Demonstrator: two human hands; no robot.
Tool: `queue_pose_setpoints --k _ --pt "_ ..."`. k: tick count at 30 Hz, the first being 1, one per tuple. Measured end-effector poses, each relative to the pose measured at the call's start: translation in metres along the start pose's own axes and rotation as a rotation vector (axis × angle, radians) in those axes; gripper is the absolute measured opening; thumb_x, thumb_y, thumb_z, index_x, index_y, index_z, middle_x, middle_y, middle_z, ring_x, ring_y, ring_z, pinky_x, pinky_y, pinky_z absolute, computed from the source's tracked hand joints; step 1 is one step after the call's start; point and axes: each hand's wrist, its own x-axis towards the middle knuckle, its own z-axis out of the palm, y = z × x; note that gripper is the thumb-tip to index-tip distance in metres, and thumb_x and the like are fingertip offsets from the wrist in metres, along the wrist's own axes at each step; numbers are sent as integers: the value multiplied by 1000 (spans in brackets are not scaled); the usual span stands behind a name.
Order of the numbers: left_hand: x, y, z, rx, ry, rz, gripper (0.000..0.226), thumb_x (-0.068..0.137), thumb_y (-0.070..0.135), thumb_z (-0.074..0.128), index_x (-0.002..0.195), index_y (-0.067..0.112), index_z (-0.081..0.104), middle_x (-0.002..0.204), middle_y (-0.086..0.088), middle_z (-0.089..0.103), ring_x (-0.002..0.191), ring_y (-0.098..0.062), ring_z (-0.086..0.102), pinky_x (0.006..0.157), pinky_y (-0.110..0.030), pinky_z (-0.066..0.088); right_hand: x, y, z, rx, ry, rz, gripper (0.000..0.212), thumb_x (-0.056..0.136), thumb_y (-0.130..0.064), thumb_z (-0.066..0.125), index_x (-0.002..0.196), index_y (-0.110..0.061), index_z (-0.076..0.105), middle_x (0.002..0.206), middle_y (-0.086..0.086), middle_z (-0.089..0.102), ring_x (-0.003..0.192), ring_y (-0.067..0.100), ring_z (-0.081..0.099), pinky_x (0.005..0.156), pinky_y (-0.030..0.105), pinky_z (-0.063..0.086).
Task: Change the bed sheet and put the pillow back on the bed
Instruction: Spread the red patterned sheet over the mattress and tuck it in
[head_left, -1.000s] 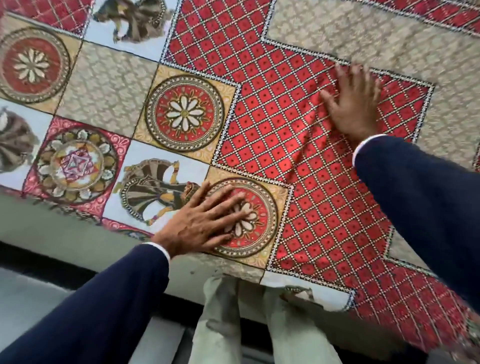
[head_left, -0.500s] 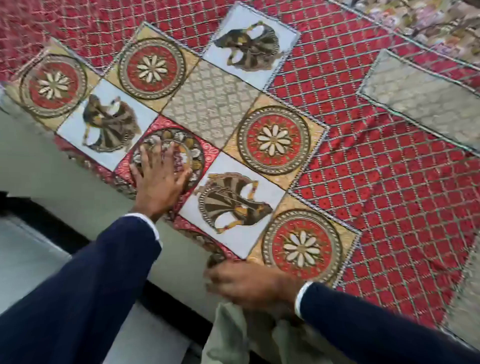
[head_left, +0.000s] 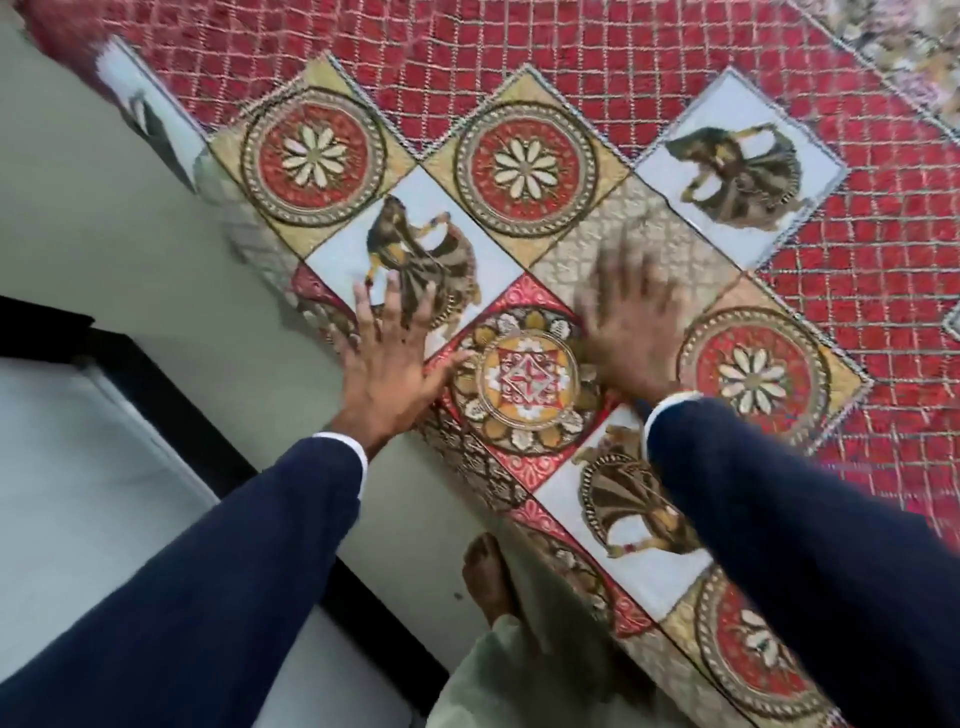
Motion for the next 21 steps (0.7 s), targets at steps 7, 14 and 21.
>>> queue_pose_setpoints --k 7,14,21 --pt "27 -52 -30 120 -30 145 67 102 55 22 160 33 -4 169 0 -4 155 -35 -2 118 -67 12 -57 -99 12 -214 -256 -951 71 102 -60 24 161 -24 9 168 5 3 154 31 -10 120 63 1" --pt "116 -117 -102 104 -207 -32 75 99 61 36 159 35 1 169 -4 1 153 -38 5 120 -64 11 9 -132 -15 -236 -302 -1488 67 94 -30 55 154 -23 28 166 8 17 148 32 28 117 58 28" --pt "236 -190 -164 138 -300 -105 115 77 74 65 159 24 1 168 -7 -5 153 -38 3 120 -65 14 241 -143 -57 115 40 -200 87 92 -30 58 159 -20 3 166 5 1 151 30 9 122 58 14"
